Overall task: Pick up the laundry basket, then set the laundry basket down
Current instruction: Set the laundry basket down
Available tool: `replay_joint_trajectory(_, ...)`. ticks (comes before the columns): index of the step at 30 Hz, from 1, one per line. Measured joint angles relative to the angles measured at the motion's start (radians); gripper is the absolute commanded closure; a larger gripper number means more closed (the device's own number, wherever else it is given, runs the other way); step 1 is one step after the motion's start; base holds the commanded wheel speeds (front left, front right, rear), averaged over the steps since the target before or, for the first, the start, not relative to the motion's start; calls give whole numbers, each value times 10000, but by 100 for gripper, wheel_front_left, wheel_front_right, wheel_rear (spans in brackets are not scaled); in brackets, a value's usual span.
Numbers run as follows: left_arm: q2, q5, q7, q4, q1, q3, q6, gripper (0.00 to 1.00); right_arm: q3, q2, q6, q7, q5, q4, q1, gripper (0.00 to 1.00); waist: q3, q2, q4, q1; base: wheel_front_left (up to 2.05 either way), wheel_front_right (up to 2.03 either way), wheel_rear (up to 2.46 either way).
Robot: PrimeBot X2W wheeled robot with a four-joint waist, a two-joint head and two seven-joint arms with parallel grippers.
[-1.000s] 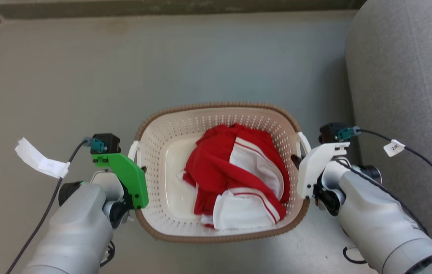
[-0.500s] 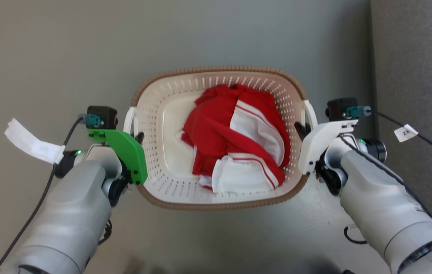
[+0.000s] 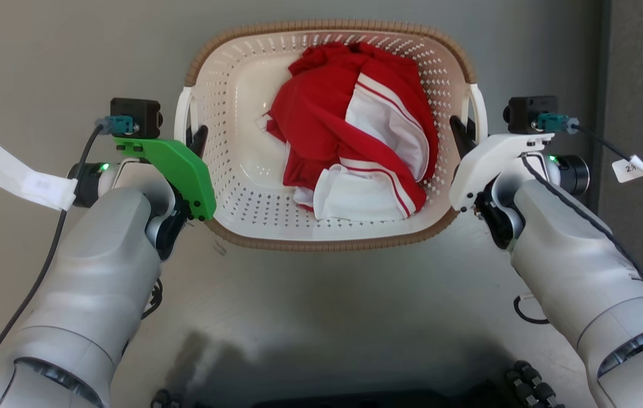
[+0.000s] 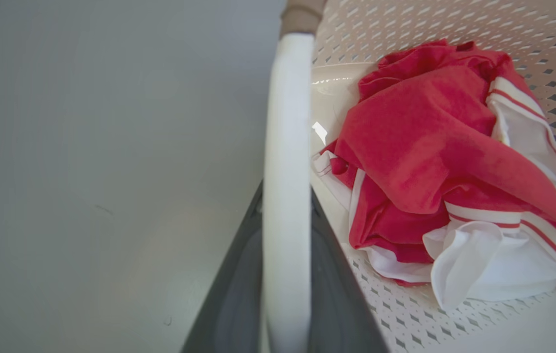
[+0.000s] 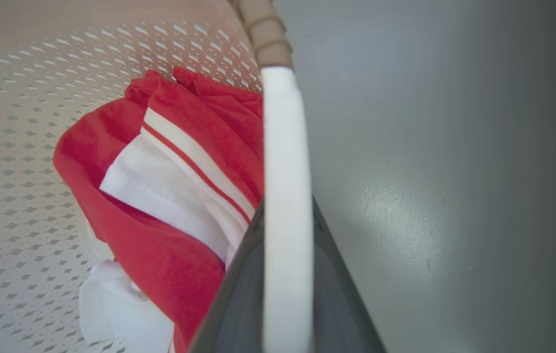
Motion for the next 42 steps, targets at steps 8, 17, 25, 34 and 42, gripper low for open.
replay_joint_trajectory(8, -105, 146, -663, 176, -105, 31, 0, 100, -236, 2, -100, -221, 0, 13, -127, 100, 970, 0, 95, 0, 0, 0, 0)
replay_joint_trajectory(17, -203, 150, -851, 366, -106, -44, -4, 100, -215, 13, -81, -278, 2, 167, -125, 100, 1271, 0, 172, 0, 0, 0, 0)
replay_joint_trajectory(25, -293, 282, -899, 508, -142, -174, -13, 100, -211, 23, -69, -353, 2, 337, -125, 100, 1378, 0, 176, -1, 0, 0, 0)
replay_joint_trajectory(34, -307, 374, -928, 589, -288, -380, -15, 100, -213, 65, 4, -403, 6, 566, -252, 100, 1420, 0, 164, -1, 0, 0, 0)
replay_joint_trajectory(42, -301, 410, -941, 612, -300, -416, -15, 100, -209, 109, 23, -391, 21, 665, -344, 100, 1452, 0, 158, -2, 0, 0, 0)
